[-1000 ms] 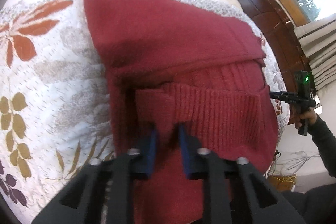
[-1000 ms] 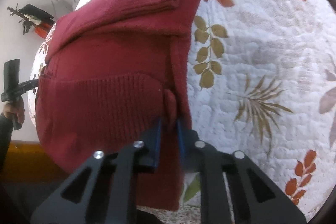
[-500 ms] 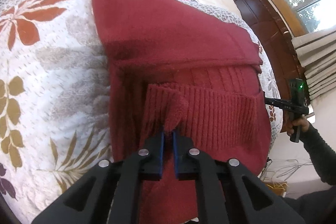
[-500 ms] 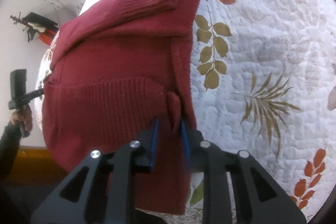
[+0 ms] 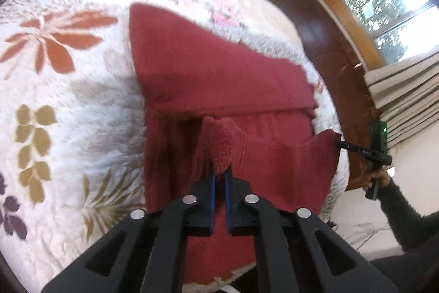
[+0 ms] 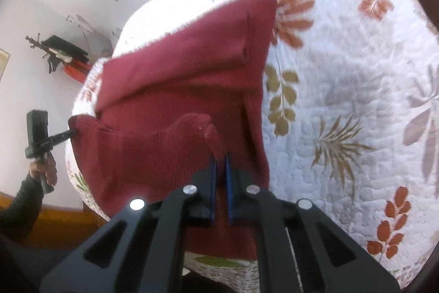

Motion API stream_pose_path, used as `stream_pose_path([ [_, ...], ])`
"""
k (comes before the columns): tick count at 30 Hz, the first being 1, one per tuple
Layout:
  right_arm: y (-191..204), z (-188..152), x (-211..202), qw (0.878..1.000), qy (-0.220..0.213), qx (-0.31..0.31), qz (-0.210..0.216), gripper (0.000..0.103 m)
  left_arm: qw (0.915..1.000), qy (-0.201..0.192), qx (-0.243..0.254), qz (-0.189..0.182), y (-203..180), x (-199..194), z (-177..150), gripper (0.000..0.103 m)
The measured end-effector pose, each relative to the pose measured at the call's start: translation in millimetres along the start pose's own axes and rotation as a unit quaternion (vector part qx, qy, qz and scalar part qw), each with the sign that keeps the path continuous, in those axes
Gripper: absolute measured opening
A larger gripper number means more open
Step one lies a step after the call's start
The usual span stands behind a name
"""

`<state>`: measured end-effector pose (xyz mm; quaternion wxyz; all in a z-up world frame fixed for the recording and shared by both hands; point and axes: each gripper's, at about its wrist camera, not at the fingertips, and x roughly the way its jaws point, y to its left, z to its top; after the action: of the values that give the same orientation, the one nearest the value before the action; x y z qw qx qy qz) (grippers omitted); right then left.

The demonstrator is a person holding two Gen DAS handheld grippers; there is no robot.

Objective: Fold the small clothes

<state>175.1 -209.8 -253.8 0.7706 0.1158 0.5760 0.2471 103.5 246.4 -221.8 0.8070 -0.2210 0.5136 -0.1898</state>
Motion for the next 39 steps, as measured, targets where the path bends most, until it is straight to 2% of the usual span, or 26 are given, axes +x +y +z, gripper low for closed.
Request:
stream_pose_path([
  [9,33.1,17.2,-56.8,0.997,-0.065,-0.033,-0.001,0.005,0.9975,-0.068,0.011,-0.015,-26.5,-54.6,3.5,0.005],
  [13,40.3,38.5,-66.7,0.996,-0.085,-0.041,-0.001,0.005,0.9955,-0.090,0.017,-0.024,-32.5,-67.1,21.9,0.005],
  [19,44.2,76.1,-66.5,0.994,-0.099,-0.054,-0.002,0.005,0.9917,-0.119,0.028,-0.039,-33.2,-77.4,66.7,0.005],
  [29,39.2,134.4,-34.2,0.995,-0.081,-0.065,-0.013,0.005,0.9929,-0.109,0.023,-0.041,-9.8,-51.9,118.8,0.005],
  [39,31.7,180.0,-21.2,0.996,-0.069,-0.049,0.001,0.002,0.9933,-0.106,0.014,-0.044,3.5,-39.7,158.3,0.005],
])
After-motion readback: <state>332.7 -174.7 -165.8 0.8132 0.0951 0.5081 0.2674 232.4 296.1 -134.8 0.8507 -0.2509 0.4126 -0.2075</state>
